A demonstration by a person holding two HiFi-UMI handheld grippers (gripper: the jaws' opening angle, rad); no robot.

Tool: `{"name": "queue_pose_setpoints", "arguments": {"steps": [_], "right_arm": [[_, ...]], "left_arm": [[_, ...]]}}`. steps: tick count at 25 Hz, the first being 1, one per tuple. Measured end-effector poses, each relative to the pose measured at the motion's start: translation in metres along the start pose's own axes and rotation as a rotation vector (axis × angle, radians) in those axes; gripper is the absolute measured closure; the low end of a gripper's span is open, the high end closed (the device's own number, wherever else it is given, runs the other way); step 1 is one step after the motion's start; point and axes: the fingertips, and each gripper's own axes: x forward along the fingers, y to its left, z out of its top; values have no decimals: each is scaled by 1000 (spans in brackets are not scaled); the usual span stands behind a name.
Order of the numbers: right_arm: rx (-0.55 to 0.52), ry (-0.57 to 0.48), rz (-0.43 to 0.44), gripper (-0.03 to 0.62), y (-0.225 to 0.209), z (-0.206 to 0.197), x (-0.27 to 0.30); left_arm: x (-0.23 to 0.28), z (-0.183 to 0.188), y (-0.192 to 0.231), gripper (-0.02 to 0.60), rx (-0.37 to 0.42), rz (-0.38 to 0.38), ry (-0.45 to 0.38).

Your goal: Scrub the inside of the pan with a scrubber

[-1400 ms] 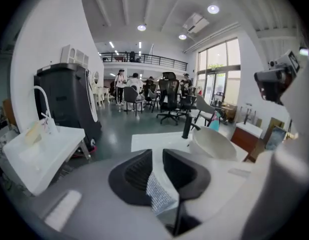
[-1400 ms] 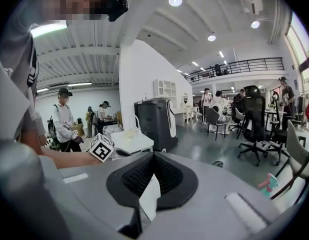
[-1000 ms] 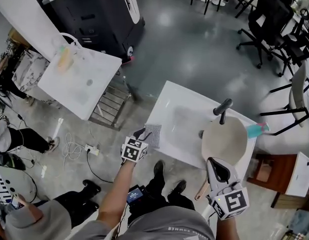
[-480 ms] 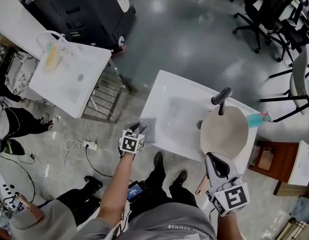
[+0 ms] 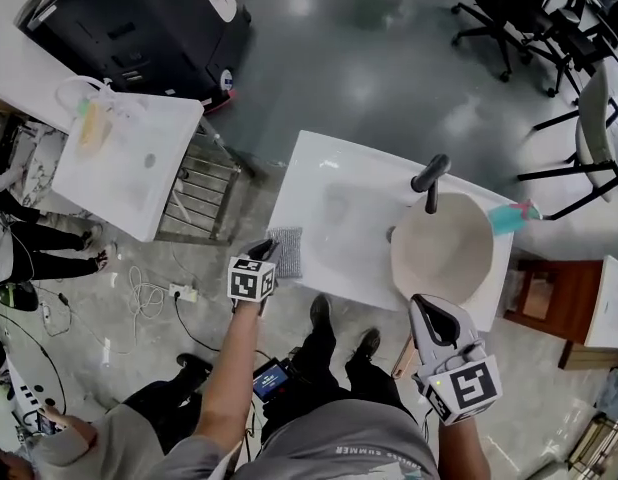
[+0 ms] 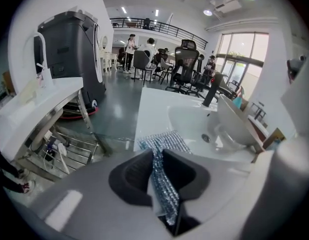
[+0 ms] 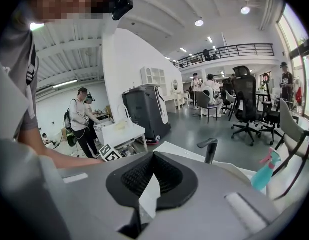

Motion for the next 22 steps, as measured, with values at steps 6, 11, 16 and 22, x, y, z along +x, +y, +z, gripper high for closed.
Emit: {"name": "queue_pose_setpoints", "arguments": {"steps": [6, 11, 16, 22], "right_arm": [[18, -14, -30, 592, -16, -4, -14], [47, -30, -79, 592, -41, -10, -37], [82, -48, -136, 592, -65, -26, -67], [136, -55, -216, 592, -97, -49, -108]], "left_arm": [[-9, 14, -17, 563, -3, -2, -39], [-21, 56, -75, 563, 72, -71, -117], [-13, 98, -146, 563, 185, -154, -167], [4, 131, -226, 561, 303, -236, -188]]}}
